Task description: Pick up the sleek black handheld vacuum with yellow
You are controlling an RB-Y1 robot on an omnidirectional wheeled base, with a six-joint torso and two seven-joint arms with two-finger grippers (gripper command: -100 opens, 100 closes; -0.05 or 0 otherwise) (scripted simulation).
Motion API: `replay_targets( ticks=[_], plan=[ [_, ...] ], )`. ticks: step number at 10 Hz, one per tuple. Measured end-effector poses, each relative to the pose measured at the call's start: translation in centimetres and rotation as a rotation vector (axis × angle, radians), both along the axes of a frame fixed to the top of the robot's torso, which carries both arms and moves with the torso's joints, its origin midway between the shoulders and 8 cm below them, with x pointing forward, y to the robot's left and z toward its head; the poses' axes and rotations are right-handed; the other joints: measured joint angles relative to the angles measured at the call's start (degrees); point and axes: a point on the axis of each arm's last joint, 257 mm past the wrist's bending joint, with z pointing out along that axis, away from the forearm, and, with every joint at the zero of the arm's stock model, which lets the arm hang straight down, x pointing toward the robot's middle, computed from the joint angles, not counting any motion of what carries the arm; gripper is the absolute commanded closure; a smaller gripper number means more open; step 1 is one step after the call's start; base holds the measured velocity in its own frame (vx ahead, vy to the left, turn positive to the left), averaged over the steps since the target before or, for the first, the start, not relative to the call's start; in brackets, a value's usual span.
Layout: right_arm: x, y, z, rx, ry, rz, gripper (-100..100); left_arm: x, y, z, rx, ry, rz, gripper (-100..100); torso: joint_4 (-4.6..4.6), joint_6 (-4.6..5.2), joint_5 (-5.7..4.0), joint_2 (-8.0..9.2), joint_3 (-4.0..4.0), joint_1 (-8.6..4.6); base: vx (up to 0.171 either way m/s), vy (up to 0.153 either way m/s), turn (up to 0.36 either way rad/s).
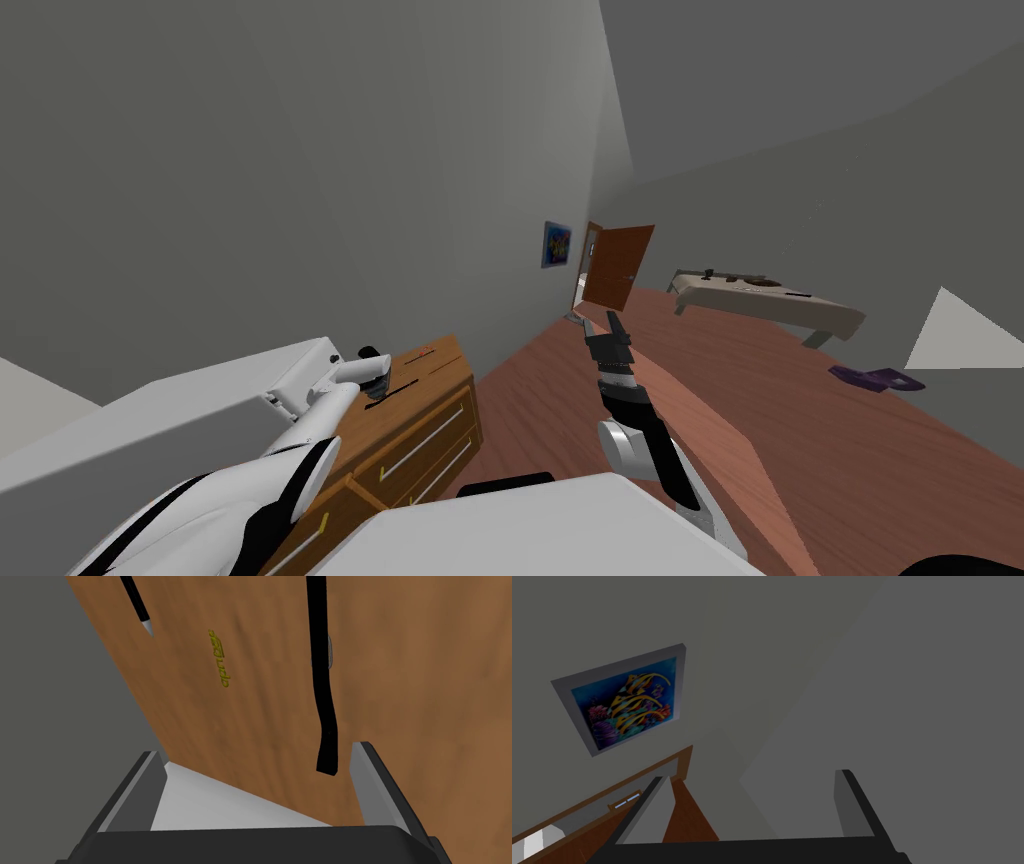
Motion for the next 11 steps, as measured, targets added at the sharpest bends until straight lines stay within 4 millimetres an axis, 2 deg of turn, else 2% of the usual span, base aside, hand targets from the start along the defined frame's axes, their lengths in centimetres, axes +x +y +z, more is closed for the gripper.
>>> replay_targets(
  ticks=[6,11],
  plan=[
    [0.0,0.0,0.0,0.0,0.0,0.0,0,-4.2,-0.4,-2.6,-0.12,0.144,0.091,-100,0.0,0.01,0.0,-0.03,-0.02,-0.01,0.034,0.034,-0.057],
    [0.0,0.0,0.0,0.0,0.0,0.0,0,-6.4,-1.2,-3.8,-0.179,0.212,0.131,-100,0.02,0.0,-0.02,0.06,0.04,-0.08,0.019,0.018,-0.032]
  ],
)
